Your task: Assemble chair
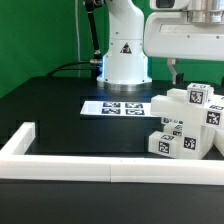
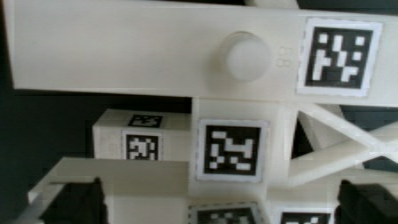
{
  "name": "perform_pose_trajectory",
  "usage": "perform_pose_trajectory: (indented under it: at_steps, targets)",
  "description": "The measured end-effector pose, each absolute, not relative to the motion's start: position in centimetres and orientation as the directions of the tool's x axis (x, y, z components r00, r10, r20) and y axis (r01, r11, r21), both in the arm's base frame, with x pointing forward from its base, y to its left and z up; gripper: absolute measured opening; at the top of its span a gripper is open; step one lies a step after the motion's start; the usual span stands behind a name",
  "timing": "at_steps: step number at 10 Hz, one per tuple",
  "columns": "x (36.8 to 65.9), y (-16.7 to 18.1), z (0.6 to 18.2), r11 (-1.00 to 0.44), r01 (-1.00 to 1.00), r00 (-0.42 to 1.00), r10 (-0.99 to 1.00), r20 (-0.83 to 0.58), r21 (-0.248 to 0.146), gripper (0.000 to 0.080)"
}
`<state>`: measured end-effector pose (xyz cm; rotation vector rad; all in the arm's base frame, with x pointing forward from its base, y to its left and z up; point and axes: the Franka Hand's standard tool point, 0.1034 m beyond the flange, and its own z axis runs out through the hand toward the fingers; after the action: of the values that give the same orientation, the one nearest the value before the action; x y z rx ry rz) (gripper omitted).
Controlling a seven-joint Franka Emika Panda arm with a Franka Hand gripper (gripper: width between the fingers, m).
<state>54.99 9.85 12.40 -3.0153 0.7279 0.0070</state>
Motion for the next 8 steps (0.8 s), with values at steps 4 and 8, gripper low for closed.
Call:
perform_pose_trajectory:
  at_steps: [4, 8]
  targets:
    - [50.1, 8.7, 14.3, -0.967, -0.243, 0.97, -0.245, 0.014, -0.079, 0.0649]
    - [49.5, 8.6, 14.3, -0.96, -0.266, 0.963, -0.268, 0.008, -0.083, 0.0649]
